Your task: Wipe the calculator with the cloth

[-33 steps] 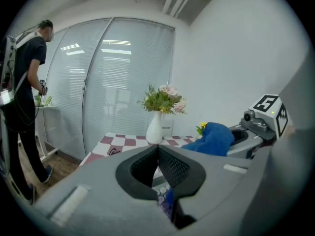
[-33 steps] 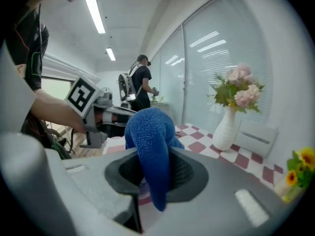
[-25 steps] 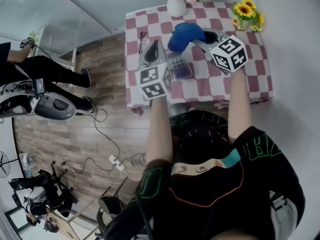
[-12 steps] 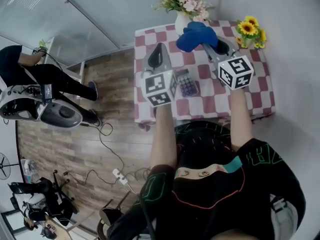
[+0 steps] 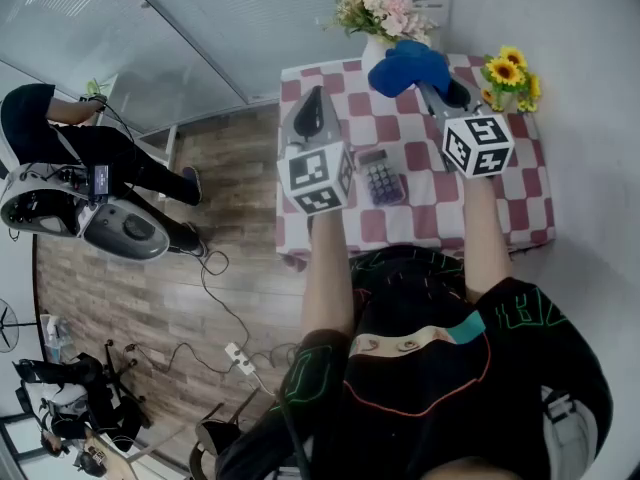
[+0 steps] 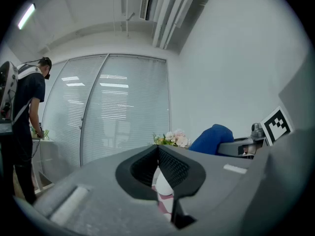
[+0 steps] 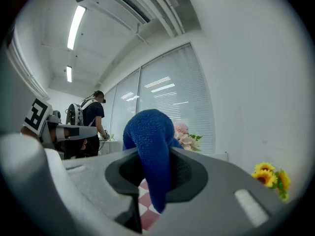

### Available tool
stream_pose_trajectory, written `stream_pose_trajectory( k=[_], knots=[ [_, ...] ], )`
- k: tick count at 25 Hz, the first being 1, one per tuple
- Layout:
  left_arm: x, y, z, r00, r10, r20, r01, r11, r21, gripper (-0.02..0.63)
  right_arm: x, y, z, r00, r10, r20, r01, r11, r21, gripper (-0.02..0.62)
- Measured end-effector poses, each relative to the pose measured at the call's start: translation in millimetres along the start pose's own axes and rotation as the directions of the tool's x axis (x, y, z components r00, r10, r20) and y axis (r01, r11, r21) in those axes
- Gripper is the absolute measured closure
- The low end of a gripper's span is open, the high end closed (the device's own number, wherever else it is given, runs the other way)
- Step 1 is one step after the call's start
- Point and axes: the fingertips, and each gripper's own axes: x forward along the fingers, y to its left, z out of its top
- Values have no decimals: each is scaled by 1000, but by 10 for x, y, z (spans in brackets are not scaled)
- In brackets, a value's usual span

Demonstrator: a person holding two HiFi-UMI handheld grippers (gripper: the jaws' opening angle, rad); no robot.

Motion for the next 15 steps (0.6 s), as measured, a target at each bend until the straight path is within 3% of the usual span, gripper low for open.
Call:
stream_pose_trajectory(
  k=[15],
  knots=[
    [5, -9, -189, 999, 8, -35, -8, 1000, -9, 596, 2, -53, -25, 1000, -8, -4, 8, 1000, 8, 502]
  ],
)
